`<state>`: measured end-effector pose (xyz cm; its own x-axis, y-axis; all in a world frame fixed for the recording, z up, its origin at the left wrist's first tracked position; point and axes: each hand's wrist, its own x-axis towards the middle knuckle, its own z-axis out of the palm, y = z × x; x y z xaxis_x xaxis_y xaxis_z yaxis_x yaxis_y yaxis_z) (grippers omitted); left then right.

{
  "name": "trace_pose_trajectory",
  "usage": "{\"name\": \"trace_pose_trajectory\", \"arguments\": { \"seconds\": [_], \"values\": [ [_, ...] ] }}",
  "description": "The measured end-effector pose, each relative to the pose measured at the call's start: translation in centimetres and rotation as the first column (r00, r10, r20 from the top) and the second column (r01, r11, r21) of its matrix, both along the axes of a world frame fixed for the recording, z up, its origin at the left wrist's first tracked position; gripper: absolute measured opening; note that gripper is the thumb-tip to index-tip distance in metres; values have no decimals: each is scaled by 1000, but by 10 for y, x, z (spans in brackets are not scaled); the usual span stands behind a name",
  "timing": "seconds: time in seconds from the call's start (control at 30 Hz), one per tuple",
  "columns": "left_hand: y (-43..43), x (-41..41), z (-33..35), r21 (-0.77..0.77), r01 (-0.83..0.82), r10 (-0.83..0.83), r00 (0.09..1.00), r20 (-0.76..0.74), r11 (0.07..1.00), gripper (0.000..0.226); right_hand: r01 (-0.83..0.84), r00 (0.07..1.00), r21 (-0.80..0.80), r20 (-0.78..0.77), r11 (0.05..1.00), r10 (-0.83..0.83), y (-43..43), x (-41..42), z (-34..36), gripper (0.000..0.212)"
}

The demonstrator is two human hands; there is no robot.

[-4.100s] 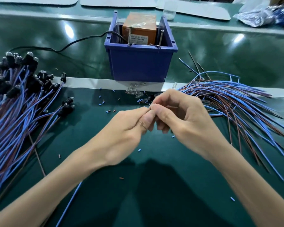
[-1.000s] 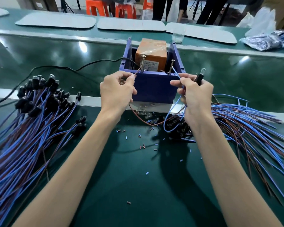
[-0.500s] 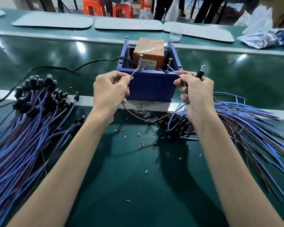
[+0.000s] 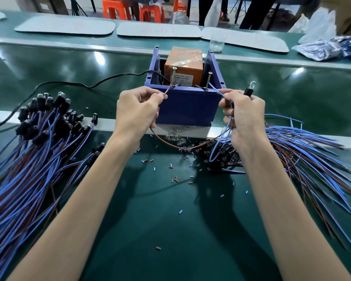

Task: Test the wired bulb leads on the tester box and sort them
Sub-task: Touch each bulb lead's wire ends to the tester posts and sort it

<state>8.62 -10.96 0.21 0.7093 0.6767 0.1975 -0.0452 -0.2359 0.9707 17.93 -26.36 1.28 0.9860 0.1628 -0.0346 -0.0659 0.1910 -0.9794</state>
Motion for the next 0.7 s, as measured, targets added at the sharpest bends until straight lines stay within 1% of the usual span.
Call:
{"name": "trace_pose_trajectory", "arguments": {
  "seconds": [0.57, 0.63, 0.7],
  "values": [
    [-6, -3, 2, 4, 21, -21, 1000, -21, 1000, 21, -23, 1000, -6, 9, 1000, 23, -3, 2, -3, 25],
    [-8, -4, 3, 9, 34, -34, 999, -30, 999, 21, -46, 999, -23, 6, 999, 46, -4, 3, -2, 24],
    [-10, -5, 5, 26, 75, -74, 996, -46, 997, 20, -121, 992, -40, -39, 992, 120, -9, 6, 1, 26]
  ]
}}
